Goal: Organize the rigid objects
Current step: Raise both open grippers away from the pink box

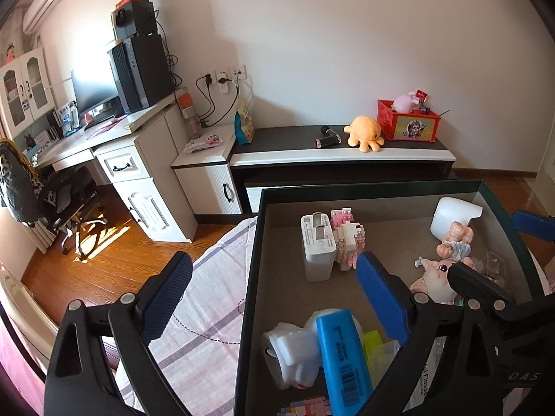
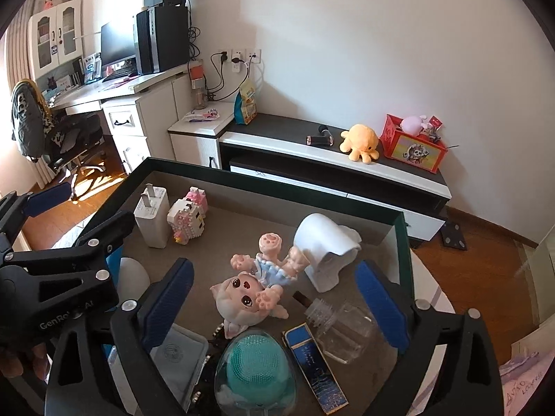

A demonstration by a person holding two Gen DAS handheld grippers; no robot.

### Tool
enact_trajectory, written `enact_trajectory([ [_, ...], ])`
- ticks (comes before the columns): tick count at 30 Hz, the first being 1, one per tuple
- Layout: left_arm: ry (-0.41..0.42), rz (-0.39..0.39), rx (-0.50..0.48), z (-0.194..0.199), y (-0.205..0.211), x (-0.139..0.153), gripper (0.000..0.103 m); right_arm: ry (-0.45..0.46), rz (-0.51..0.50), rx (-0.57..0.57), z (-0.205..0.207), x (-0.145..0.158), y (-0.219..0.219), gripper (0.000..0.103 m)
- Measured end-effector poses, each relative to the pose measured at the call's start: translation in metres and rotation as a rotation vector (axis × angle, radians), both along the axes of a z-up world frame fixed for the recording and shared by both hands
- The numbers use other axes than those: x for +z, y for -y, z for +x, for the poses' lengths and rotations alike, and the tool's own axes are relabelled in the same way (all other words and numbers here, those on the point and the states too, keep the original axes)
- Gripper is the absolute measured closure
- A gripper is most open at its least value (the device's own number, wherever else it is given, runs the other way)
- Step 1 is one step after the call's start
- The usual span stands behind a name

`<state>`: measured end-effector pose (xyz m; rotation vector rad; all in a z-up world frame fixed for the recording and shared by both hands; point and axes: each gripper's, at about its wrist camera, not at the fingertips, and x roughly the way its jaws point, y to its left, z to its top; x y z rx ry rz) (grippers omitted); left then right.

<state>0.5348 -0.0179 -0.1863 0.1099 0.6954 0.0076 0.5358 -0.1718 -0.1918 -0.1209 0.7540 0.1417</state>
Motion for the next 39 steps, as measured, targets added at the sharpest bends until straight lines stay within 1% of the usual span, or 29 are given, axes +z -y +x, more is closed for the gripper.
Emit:
enact_trajectory([
  [2,0.004,-0.006,-0.014,-0.004,0.0,0.002,0.003,-0.002,0.02,0.007,-0.002,0.001,0.003,0.0],
  [5,0.005,-0.016,-0.032,-0.009,0.001,0.005,0.0,0.002,0.025,0.007,-0.009,0.004,0.004,0.0],
  [15,0.017,-0.109,-0.093,-0.053,0.0,0.022,0.0,0.063,0.061,-0.029,-0.052,0.025,0.014,0.0],
  [19,0.019,-0.105,-0.109,-0.074,0.005,0.028,0.0,0.084,0.087,-0.049,-0.072,0.032,0.02,0.0],
  [24,0.049,-0.094,-0.115,-0.104,0.009,0.042,0.0,0.099,0.101,-0.06,-0.1,0.041,0.025,0.0],
  [31,0.151,-0.077,-0.108,-0.168,0.009,0.07,0.0,0.151,0.121,-0.071,-0.157,0.058,0.027,0.0],
  [39,0.302,-0.031,-0.072,-0.255,0.008,0.101,0.0,0.266,0.137,-0.078,-0.235,0.083,0.026,0.0],
])
